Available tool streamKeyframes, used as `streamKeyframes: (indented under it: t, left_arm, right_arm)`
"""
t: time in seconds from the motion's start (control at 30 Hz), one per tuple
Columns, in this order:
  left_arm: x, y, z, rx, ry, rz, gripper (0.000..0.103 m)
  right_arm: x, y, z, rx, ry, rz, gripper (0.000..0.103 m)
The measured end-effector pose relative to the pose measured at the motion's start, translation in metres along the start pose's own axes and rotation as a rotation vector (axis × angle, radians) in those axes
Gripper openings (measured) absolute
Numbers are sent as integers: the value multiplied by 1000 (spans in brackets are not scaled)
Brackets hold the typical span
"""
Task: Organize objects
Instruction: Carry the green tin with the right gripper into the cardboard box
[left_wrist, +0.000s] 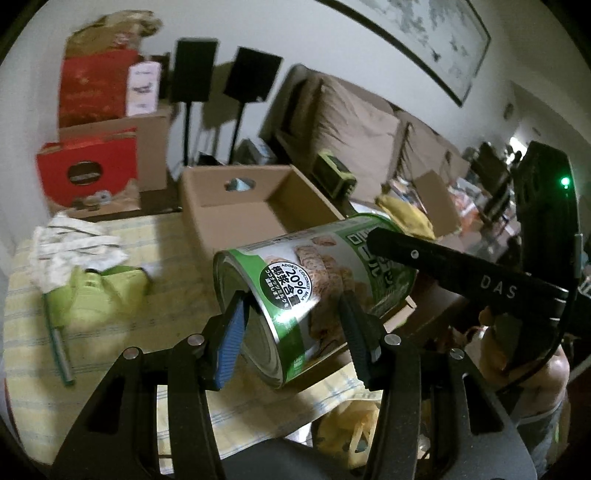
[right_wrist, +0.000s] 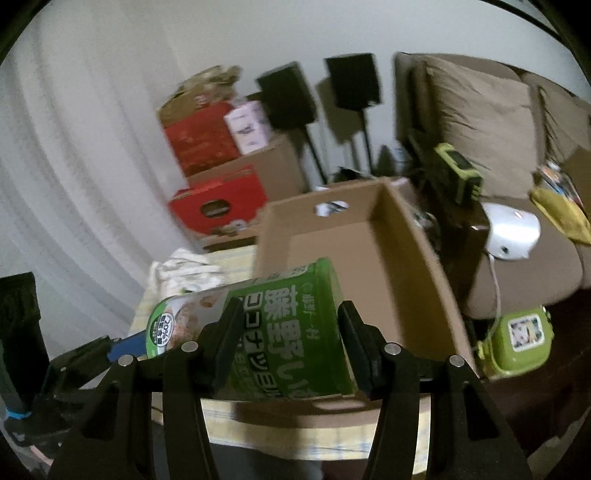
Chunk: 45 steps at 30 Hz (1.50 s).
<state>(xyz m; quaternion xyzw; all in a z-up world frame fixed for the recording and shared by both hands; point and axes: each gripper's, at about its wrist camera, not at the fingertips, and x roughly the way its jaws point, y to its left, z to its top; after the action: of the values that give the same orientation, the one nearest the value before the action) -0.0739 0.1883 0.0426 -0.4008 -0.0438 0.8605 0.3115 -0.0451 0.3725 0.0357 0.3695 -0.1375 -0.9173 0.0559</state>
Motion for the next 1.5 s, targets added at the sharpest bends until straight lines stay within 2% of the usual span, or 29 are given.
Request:
streamKeyframes:
  t: [0.07,0.17,0.37,0.67,0.8,0.93,1.03,1.1,1.17,1.27,1.5]
  left_arm:
    - [6,-10,-3,29,-13,5,49]
    - [13,-23,-1,54,-11,14,47]
    - [30,-35,-1,66,34,2,47]
    - [74,-24,-14,52,148,47,47]
    - [83,-17,-19,46,166,62,47]
    - [72,-9,-16,34,143,71,53]
    - [54,-2,-11,21,122,67,58]
    - [37,7,-11,6,99,65,65]
    - [26,16,-13,-15,96,72,68]
    - [15,28,-17,-33,93,74,69]
    - [-13,58,-34,-56,71,144,74]
  right_arm:
    - [-2,-12,-3,18,-2,-22,55]
    - [-1,-31,-7,73,2,-11,55]
    - [-3,-47,-8,97,-16,-48,55]
    - [37,-67,-18,136,58,-56,55]
    - [52,-74,-26,149,86,-63,54]
    - [50,-75,-27,143,70,-89,54]
    - [38,-71,-25,115,44,-151,54]
    - [31,-64,-26,81,46,-195,54]
    - [24,-51,-30,16,60,-245,54]
    - [24,-36,-41,-34,98,-224,54]
    - [34,-14,-67,-88,168,-188,53]
